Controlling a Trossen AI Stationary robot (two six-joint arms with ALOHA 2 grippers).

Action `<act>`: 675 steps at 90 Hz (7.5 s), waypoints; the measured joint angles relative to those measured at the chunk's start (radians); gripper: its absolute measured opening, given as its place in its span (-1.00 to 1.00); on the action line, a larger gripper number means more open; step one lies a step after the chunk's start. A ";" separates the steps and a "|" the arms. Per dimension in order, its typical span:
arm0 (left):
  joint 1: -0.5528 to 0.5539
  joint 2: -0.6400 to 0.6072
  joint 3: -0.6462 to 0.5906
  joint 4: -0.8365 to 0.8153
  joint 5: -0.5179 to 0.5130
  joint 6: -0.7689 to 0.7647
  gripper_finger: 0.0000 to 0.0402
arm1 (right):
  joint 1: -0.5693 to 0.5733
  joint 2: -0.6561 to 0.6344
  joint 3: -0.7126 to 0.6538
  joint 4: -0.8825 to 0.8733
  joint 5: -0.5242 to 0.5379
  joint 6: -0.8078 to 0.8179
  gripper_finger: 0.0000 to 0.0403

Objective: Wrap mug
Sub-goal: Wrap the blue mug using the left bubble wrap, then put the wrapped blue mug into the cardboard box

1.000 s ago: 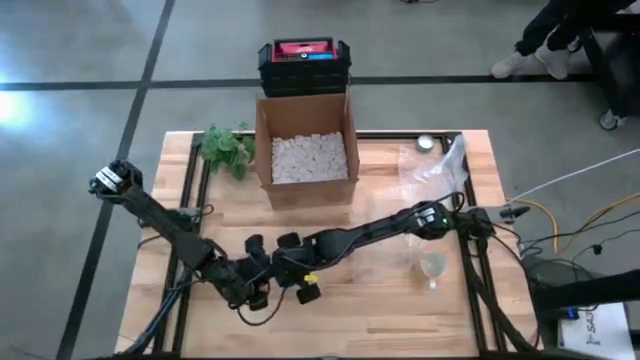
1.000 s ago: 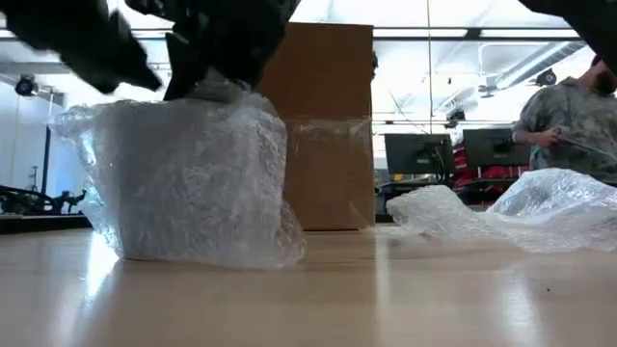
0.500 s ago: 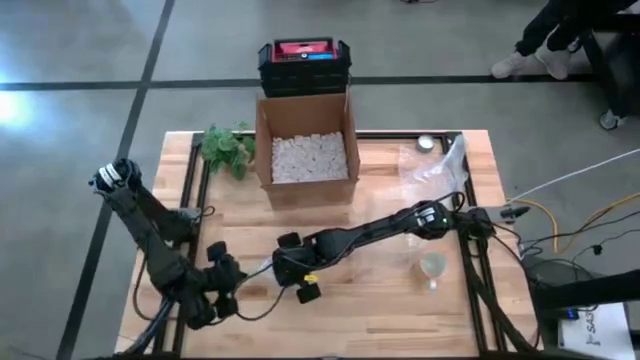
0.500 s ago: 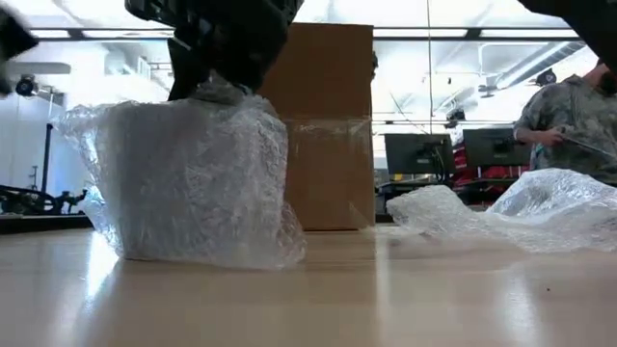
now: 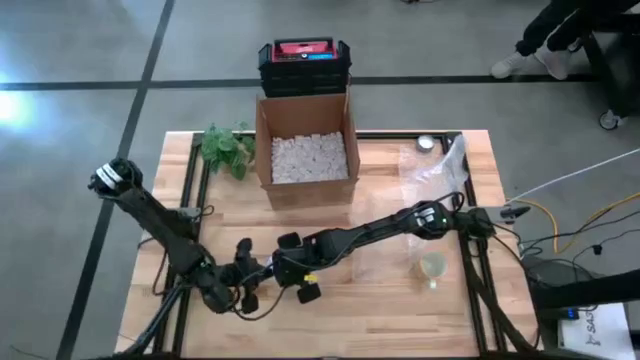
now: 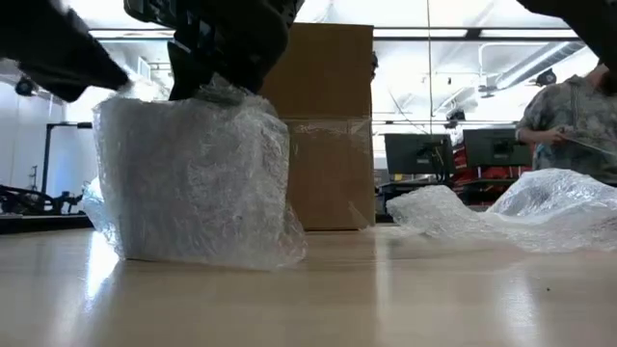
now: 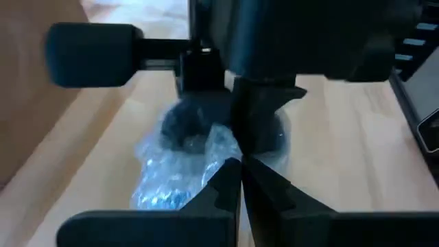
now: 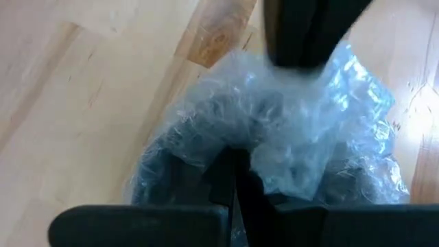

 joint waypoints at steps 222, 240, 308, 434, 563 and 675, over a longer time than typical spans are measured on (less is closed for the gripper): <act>0.096 0.016 -0.078 0.146 0.058 0.028 -1.00 | -0.021 0.003 0.039 -0.040 0.006 0.013 -1.00; 0.096 0.027 -0.076 0.146 0.062 0.029 -1.00 | -0.021 -0.059 0.125 -0.228 0.010 0.018 -1.00; 0.097 0.031 -0.077 0.183 0.062 0.074 -1.00 | 0.040 -0.124 -0.020 -0.207 0.110 0.082 -1.00; 0.161 0.170 0.022 0.168 0.188 0.143 -1.00 | 0.031 -0.124 -0.033 -0.086 -0.004 0.083 -1.00; 0.157 0.121 0.019 0.180 0.191 0.160 -1.00 | -0.029 -0.026 -0.073 -0.068 0.008 0.108 -1.00; 0.185 0.176 0.032 0.127 0.217 0.102 -1.00 | -0.010 -0.217 -0.044 -0.312 -0.035 0.065 -0.76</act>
